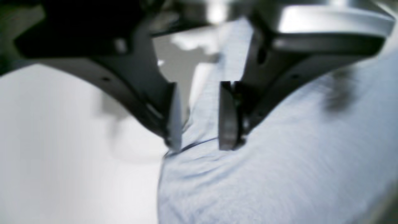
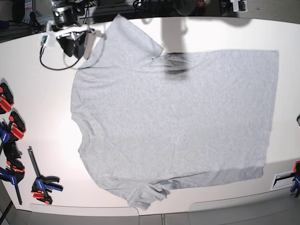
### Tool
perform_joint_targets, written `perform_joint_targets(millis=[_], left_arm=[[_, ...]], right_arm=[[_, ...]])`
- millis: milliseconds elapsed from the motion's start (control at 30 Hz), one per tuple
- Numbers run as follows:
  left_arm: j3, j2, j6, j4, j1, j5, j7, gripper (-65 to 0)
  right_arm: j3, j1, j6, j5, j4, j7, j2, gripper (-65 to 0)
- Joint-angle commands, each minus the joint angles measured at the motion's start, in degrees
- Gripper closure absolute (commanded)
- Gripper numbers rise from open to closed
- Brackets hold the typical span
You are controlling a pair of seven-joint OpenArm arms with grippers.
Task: Fold the T-shirt properly
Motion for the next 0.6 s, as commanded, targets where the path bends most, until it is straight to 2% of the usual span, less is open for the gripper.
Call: perform_joint_targets(millis=[0,67,167,400,567], left_arm=[[-0.17,-0.17,-0.42,0.87,0.92,-0.11,-1.07,0.0],[-0.17,-0.20,-0.42,0.87,0.94,-0.09,-1.05,0.0],[-0.17,-0.20,-0.42,0.87,0.92,-0.07,-0.87,0.0],[-0.17,-0.20,-0.42,0.87,0.13,-0.07,-0.81,0.0],[-0.17,-0.20,-0.42,0.87,-0.17,-0.09,0.68,0.0]], right_arm=[[0.28,0.17,0.24,2.69,0.96,-0.15,-0.74,-20.9],[0.17,1.05,0.55,7.74,0.94,-3.56,-2.08,-20.8],[0.17,1.38,2.97,10.80,0.59,-6.14,-2.80,-20.8],[0.20,2.51,3.39,11.15,-5.03,-6.21,-2.62,-20.8],[0.20,4.96,6.34,14.23,-13.05,-9.20,-2.64,-20.8]])
